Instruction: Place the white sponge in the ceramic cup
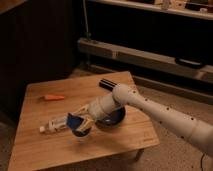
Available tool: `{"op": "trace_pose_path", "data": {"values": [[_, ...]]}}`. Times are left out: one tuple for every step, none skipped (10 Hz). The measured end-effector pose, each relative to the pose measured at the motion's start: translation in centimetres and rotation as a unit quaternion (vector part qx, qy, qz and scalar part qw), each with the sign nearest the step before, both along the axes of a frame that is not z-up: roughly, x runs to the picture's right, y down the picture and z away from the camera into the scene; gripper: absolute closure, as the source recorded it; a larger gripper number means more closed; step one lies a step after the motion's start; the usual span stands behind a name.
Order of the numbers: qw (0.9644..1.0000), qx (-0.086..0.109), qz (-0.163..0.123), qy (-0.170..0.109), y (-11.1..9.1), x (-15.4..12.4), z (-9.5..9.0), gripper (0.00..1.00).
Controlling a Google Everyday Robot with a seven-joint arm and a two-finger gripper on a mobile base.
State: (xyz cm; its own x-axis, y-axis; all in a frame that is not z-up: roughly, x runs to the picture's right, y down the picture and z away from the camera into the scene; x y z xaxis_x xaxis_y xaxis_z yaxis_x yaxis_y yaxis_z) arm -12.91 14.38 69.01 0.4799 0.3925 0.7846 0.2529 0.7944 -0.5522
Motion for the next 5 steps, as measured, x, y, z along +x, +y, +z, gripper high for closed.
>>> {"op": "trace_pose_path", "data": {"values": [[1.0000,0.001,-0.001,-0.001,0.01,-0.01,-0.04,0.20],[1.0000,0.001,-0.001,-0.002,0.04,-0.02,-0.06,0.20],[1.0000,0.001,-0.001,-0.002,0.05,-0.01,-0.06,0.20],[1.0000,0.001,-0.001,-0.002,0.05,-0.02,-0.06,0.20],[1.0000,0.001,-0.001,-0.002,0.05,-0.01,-0.06,0.20]]}}
